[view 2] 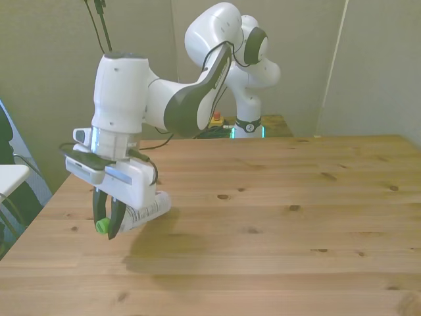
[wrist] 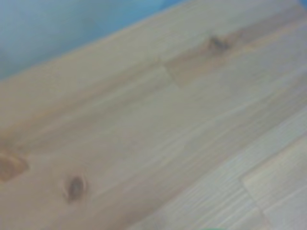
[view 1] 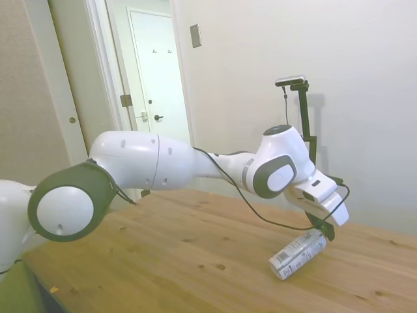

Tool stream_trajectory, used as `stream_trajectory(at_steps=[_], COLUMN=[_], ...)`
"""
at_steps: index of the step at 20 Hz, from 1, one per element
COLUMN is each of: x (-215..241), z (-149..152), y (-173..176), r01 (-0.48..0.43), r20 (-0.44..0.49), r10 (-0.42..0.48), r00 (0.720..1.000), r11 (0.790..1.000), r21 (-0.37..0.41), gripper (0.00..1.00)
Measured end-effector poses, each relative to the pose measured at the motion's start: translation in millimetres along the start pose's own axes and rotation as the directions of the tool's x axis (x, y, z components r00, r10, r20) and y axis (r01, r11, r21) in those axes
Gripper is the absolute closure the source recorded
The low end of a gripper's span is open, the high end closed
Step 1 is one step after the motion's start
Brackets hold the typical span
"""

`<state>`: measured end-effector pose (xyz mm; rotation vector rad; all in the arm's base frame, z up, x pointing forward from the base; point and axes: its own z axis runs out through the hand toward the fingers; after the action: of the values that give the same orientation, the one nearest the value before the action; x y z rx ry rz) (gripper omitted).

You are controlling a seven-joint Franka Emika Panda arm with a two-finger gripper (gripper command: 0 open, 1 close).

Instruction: Stand the water bottle

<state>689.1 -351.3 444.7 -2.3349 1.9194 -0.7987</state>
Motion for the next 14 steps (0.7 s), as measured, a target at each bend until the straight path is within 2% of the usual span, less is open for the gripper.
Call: stream_trajectory(at_steps=[4, 8, 10, 14], x=[-17, -47, -66, -102], z=[-63, -110, -117, -113], y=[-13, -14, -4, 9], r01=[-0.003, 0.003, 0.003, -0.006], r20=[-0.100, -0.229, -0.288, -0.348], r10=[0.015, 0.050, 0.077, 0.114], r00=[0.995, 0.972, 0.954, 0.931], r11=[0.992, 0.974, 0.964, 0.955], r21=[0.123, 0.225, 0.268, 0.298], gripper=[1.00, 1.00, 1.00, 1.00])
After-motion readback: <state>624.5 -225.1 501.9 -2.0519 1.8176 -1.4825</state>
